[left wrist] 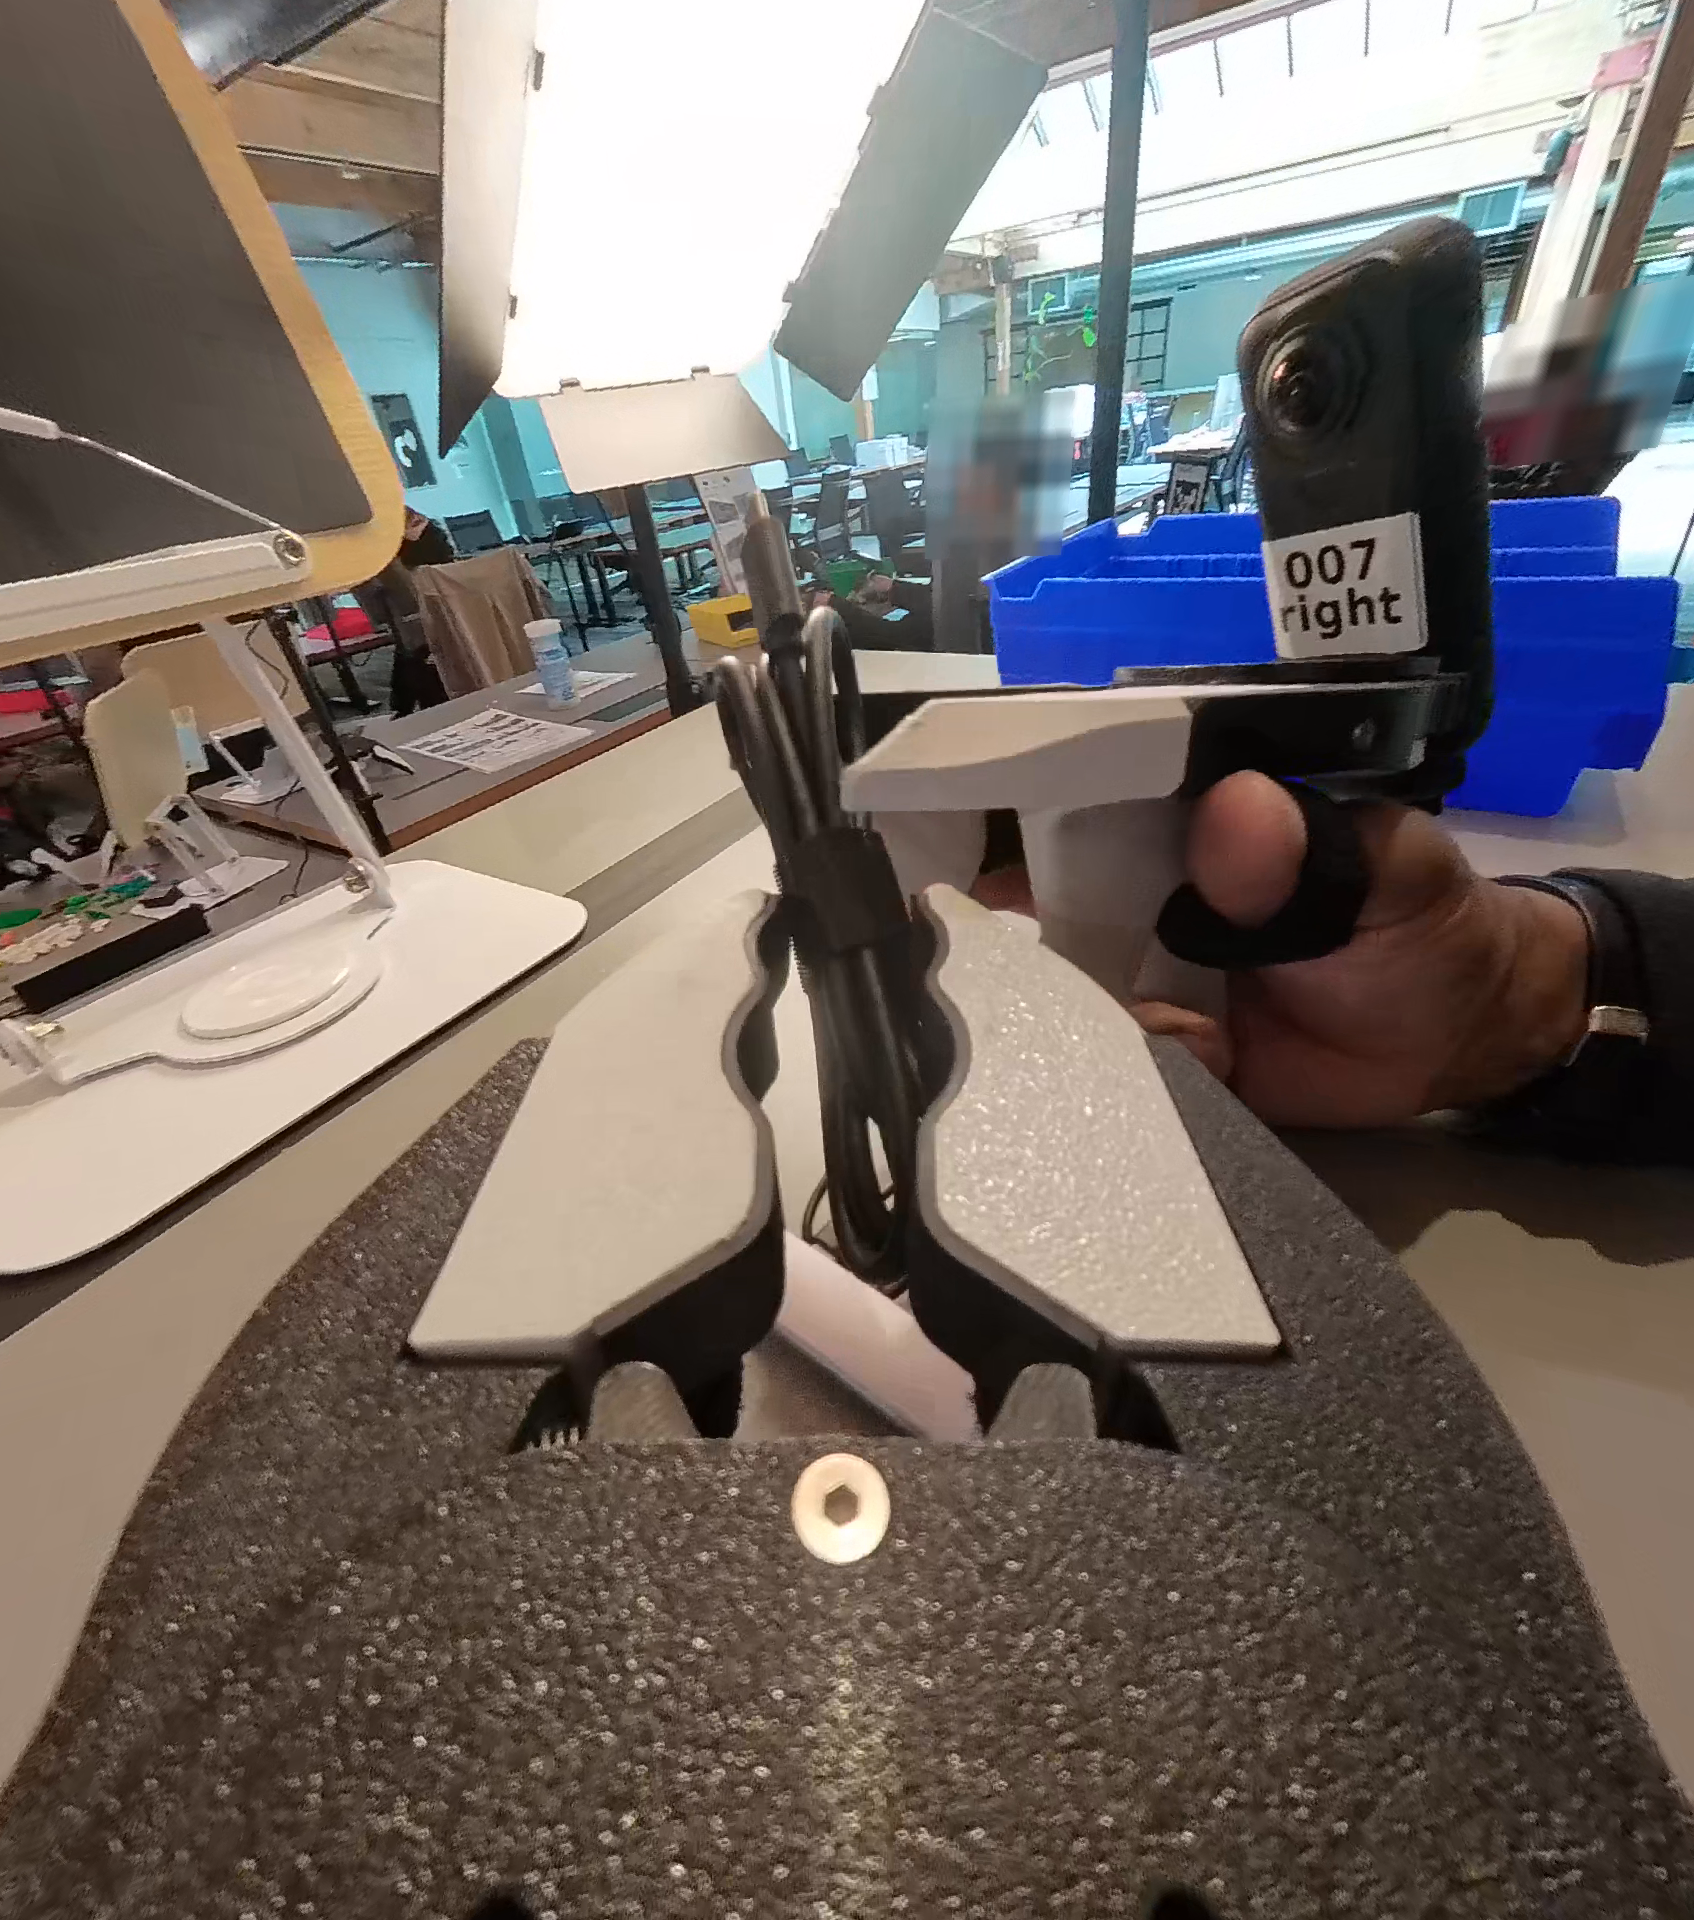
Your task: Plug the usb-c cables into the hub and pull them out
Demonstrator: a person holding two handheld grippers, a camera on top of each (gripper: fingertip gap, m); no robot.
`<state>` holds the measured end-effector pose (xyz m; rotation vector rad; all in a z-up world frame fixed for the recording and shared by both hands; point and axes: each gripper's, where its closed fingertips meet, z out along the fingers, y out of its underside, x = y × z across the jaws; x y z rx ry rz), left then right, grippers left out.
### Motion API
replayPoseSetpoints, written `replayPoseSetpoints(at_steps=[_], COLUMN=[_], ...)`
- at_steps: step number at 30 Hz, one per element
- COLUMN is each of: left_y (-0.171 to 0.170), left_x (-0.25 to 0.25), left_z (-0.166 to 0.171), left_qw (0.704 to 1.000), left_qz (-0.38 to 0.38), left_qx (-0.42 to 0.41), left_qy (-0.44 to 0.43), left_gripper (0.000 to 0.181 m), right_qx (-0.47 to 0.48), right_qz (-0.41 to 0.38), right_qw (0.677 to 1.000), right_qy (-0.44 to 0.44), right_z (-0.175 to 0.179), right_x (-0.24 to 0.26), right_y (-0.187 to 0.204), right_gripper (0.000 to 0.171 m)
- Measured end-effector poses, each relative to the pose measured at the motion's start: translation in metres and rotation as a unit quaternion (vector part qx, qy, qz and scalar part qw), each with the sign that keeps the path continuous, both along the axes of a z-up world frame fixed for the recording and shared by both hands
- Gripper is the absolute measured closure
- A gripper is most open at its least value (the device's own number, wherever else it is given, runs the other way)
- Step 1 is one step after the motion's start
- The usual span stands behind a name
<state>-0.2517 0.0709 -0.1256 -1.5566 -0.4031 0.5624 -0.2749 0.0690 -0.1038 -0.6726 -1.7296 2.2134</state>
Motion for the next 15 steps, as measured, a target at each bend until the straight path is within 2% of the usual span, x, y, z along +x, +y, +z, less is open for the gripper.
replayPoseSetpoints(at_steps=[2,5,10,15], left_y=[0.003,0.001,-0.001,0.002], left_x=[0.004,0.005,0.002,0.001], left_z=[0.000,-0.002,-0.014,-0.017], left_qw=[1.000,1.000,0.999,0.998], left_qz=[-0.004,0.001,-0.012,-0.018], left_qx=[-0.005,-0.022,-0.046,-0.051], left_qy=[0.002,0.003,-0.025,-0.035], left_gripper=[0.158,0.158,0.157,0.156], right_qx=[-0.005,0.001,0.010,-0.013], right_qz=[-0.006,-0.002,-0.011,0.019], right_qw=[1.000,1.000,1.000,1.000], right_qy=[0.002,0.004,0.018,-0.002], right_z=[0.001,0.000,0.002,0.002], right_x=[0.000,0.002,0.005,0.001], right_y=[0.002,0.000,-0.001,0.000], right_gripper=[0.123,0.124,0.136,0.140])
